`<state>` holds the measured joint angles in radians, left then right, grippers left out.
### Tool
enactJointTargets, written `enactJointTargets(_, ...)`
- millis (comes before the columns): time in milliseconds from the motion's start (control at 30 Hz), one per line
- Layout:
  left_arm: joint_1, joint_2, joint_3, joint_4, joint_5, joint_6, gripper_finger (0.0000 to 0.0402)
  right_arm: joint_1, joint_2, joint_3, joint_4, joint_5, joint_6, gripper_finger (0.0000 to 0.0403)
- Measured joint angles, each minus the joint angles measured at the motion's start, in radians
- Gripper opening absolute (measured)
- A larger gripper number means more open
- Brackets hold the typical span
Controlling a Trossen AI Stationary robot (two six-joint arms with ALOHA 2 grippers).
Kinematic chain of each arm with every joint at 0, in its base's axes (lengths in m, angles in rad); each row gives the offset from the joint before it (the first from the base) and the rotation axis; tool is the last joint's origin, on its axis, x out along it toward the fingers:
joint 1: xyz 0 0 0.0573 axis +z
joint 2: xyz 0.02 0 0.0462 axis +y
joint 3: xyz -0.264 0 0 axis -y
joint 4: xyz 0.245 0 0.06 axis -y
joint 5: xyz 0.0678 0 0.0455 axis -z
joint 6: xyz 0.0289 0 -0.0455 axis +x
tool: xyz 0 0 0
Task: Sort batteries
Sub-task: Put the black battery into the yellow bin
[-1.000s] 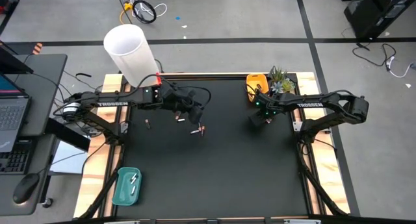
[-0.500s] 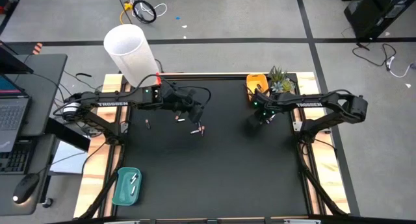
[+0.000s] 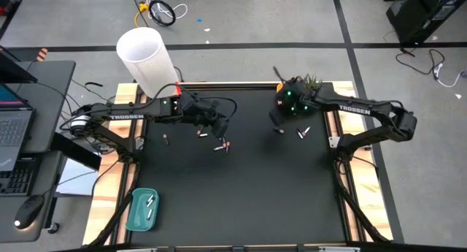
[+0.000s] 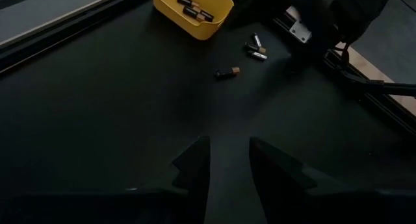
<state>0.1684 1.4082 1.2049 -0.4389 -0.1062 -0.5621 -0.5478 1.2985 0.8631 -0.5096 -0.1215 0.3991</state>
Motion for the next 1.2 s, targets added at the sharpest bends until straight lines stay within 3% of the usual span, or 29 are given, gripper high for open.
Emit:
enactJointTargets(133, 0.0, 0.0, 0.0, 0.0, 0.0, 0.001, 0.0121, -0.016, 0.004, 0.028, -0.065, -0.054, -0.065, 0.0025)
enactJointTargets(267, 0.0, 0.0, 0.0, 0.0, 0.0, 0.001, 0.0121, 0.062, 0.004, 0.029, -0.103, -0.059, -0.12, 0.0078)
enactJointTargets(433, 0.0, 0.0, 0.0, -0.001, 0.006, -0.019, 0.0121, 0.198, -0.037, -0.036, 0.011, 0.028, -0.185, 0.0122)
enactJointTargets(600, -0.005, 0.0, 0.0, -0.001, 0.007, -0.043, 0.0121, 0.24, -0.108, -0.211, 0.25, 0.04, -0.073, 0.0129)
enactJointTargets(767, -0.007, 0.0, 0.0, -0.001, 0.007, -0.052, 0.0121, 0.286, -0.163, -0.363, 0.391, 0.232, -0.057, 0.0127)
enactJointTargets(867, -0.007, 0.0, 0.0, -0.001, 0.007, -0.054, 0.0121, 0.291, -0.174, -0.435, 0.411, 0.292, -0.041, 0.0129)
enactJointTargets(1000, -0.007, 0.0, 0.0, -0.001, 0.007, -0.073, 0.0121, 0.291, -0.173, -0.499, 0.422, 0.288, -0.012, 0.0137)
enactJointTargets(1200, -0.007, 0.0, 0.0, -0.001, 0.007, -0.079, 0.0121, 0.293, -0.173, -0.509, 0.436, 0.314, -0.058, 0.0149)
